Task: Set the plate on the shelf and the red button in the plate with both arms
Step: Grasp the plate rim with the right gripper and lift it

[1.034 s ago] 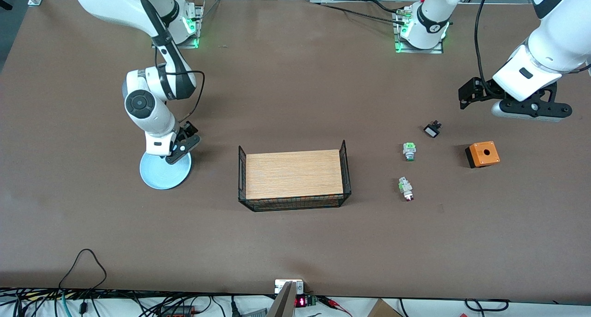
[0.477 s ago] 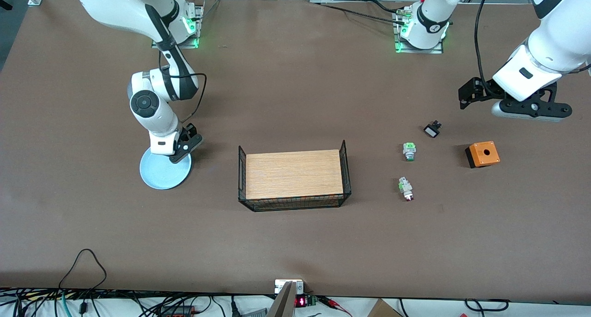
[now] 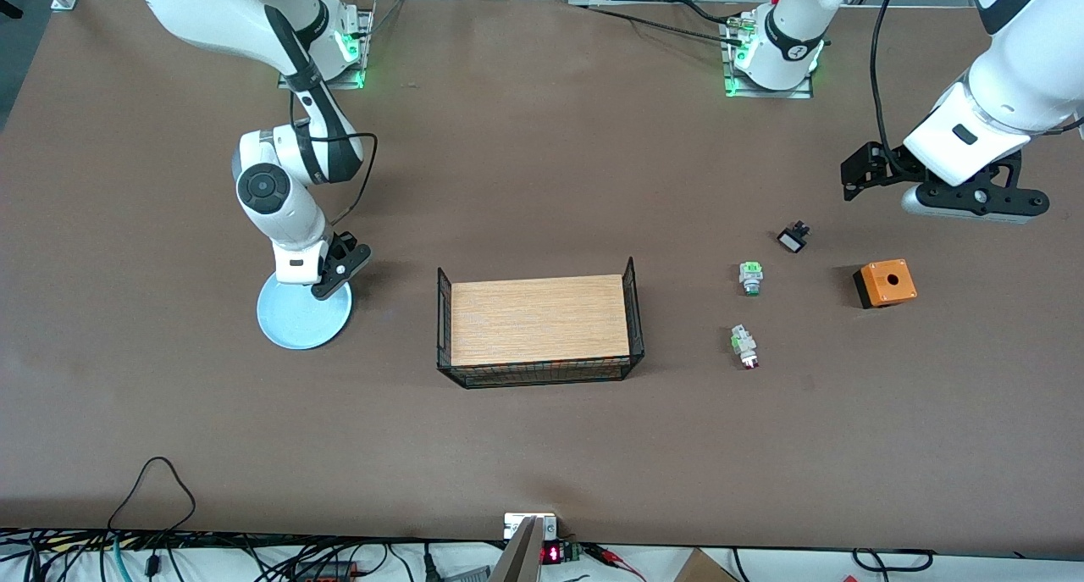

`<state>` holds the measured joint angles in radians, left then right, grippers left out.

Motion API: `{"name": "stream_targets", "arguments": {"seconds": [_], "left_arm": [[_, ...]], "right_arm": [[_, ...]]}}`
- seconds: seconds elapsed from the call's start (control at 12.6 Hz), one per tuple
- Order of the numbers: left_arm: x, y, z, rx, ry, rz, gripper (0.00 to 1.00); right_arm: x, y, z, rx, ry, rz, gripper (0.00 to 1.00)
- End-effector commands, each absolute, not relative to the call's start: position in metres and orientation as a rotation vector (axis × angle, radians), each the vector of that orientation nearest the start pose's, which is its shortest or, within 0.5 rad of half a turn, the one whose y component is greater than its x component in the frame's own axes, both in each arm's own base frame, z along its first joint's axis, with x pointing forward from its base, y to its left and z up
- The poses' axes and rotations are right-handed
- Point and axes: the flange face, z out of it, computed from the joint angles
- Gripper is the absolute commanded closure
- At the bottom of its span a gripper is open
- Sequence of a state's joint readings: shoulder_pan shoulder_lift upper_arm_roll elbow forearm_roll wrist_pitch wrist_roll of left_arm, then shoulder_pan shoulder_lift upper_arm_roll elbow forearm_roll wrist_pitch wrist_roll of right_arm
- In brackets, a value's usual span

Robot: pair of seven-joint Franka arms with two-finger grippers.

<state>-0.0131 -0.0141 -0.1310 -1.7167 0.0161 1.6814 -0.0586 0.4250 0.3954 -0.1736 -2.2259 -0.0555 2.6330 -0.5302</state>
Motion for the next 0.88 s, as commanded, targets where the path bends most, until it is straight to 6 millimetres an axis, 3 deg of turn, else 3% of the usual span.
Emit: {"name": "stream_targets", "arguments": {"seconds": [0.0, 0.32, 0.48, 0.8], "left_arm": [[0.553, -0.081, 0.578, -3.128, 0.155, 0.039, 0.00], [0.552, -0.088, 0.579, -3.127, 0.164, 0.039, 0.00], [0.552, -0.087, 0.578, -3.127, 0.164, 0.042, 0.00], [0.550, -0.085, 0.576, -3.124, 0.157, 0.073, 0.00]], "right_arm": [[0.538, 0.140, 0.226, -2.930, -1.381, -0.096, 1.00], [0.562, 0.149, 0.297, -2.876, -1.497, -0.280, 1.00], [0.564, 0.156, 0.334, -2.865, -1.494, -0.329, 1.00], [0.545, 0.207, 0.395, -2.768, -1.601, -0.471, 1.00]]}}
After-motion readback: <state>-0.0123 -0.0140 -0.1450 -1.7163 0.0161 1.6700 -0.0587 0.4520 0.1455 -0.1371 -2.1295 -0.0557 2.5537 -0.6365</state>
